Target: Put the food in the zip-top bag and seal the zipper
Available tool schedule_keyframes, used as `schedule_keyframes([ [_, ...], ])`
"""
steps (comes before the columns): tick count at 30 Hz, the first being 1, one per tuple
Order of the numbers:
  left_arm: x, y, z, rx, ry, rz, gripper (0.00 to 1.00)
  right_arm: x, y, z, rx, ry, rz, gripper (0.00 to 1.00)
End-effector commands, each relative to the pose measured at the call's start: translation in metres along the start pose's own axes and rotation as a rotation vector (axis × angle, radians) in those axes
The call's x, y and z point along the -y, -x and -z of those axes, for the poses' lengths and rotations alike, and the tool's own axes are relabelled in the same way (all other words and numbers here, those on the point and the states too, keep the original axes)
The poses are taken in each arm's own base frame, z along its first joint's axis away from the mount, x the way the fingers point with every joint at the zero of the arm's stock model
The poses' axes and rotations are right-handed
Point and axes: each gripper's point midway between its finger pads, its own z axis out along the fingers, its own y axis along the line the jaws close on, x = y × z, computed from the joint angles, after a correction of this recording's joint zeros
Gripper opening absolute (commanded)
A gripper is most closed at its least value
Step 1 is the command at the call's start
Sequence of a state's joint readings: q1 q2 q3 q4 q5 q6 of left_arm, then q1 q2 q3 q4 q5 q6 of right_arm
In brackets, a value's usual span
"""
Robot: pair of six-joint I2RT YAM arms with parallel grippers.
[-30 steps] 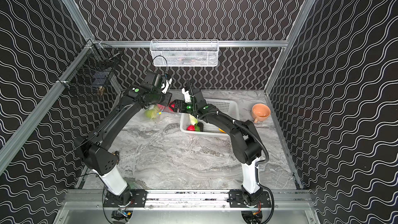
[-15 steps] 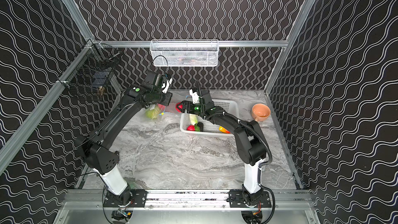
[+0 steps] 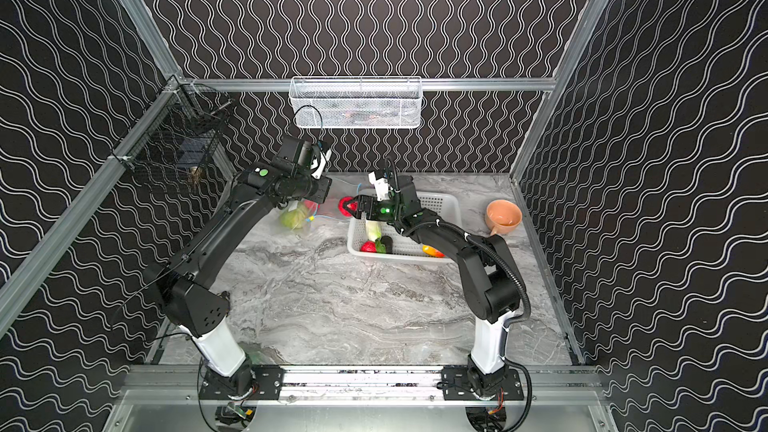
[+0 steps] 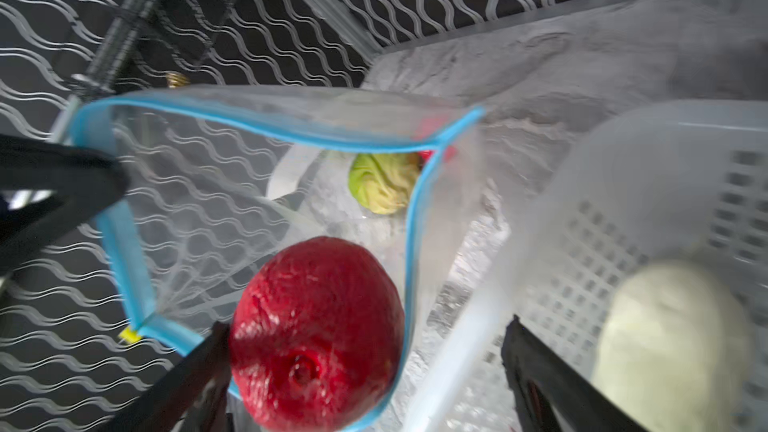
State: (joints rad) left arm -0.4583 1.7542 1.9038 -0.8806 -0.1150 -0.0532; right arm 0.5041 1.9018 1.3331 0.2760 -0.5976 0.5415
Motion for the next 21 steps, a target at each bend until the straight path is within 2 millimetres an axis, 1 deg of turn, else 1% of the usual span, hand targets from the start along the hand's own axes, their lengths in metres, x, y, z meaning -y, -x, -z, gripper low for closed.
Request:
schedule_keyframes([
  [1, 0.003, 0.004, 0.004, 0.014, -0.020, 0.021, 0.00, -0.017, 0.009, -0.008, 0.014, 0.107, 0.010, 0.99],
  [3, 0.003, 0.005, 0.005, 0.019, -0.022, 0.020, 0.00, -0.018, 0.011, -0.012, 0.012, 0.122, 0.009, 0.99],
  [6, 0.002, 0.007, 0.008, 0.026, -0.016, 0.022, 0.00, -0.014, 0.011, -0.018, 0.004, 0.122, 0.002, 0.99],
  [8, 0.001, 0.008, 0.009, 0.029, -0.013, 0.019, 0.00, -0.007, 0.007, -0.022, -0.007, 0.115, -0.004, 0.99],
  [11, -0.001, 0.008, 0.008, 0.030, -0.002, 0.017, 0.00, 0.001, 0.003, -0.023, -0.016, 0.104, -0.006, 0.99],
  [14, -0.004, 0.009, 0.007, 0.027, 0.019, 0.018, 0.00, 0.008, -0.001, -0.021, -0.023, 0.090, -0.009, 0.99],
  [18, -0.006, 0.010, 0.009, 0.033, 0.025, 0.016, 0.00, 0.024, -0.004, -0.012, -0.020, 0.064, -0.043, 0.99],
  [21, -0.008, 0.009, 0.010, 0.036, 0.038, 0.015, 0.00, 0.026, -0.004, -0.002, -0.008, 0.063, -0.043, 0.99],
])
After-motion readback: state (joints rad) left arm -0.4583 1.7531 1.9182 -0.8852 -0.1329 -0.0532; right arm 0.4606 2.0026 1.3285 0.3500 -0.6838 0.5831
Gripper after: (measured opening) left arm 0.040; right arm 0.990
